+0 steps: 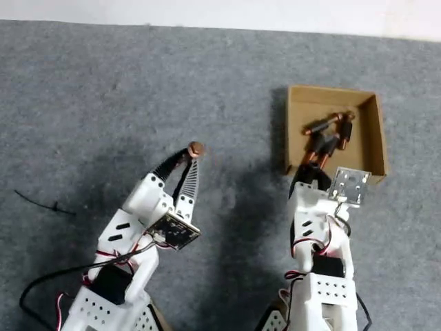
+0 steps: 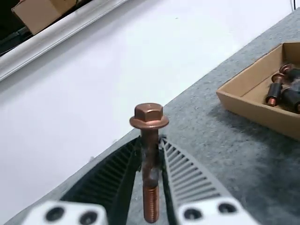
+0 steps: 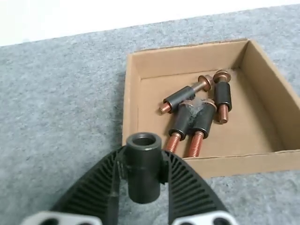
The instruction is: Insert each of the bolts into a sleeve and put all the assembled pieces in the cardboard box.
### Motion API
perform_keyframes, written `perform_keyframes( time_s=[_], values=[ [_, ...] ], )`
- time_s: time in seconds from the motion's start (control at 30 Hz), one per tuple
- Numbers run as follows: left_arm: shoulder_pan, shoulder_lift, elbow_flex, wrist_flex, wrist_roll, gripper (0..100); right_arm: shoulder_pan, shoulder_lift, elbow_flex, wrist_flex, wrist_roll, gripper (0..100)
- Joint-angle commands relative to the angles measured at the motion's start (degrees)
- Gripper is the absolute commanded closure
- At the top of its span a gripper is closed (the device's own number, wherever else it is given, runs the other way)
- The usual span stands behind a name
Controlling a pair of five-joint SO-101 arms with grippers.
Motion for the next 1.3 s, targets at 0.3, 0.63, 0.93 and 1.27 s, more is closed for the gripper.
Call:
perform_keyframes(
  time_s=[0.3, 0.63, 0.93, 1.27],
  values=[
    [-4.2, -1.5, -2.0, -1.5, 22.8, 99, -11.9, -0.7, 7.3, -4.4, 0.0, 99.1],
    [-14.6, -1.5, -9.4, -1.7, 43.1, 99, -37.4, -0.7, 7.7, -23.0, 17.5, 99.2],
    [-14.9, -1.5, -10.0, -4.7, 63.7, 99, -46.7, -0.7, 7.4, -20.5, 25.0, 99.2],
    [-14.5, -1.5, -9.8, -5.0, 63.7, 99, -46.5, -0.6, 7.4, -16.5, 29.7, 99.2]
  ],
)
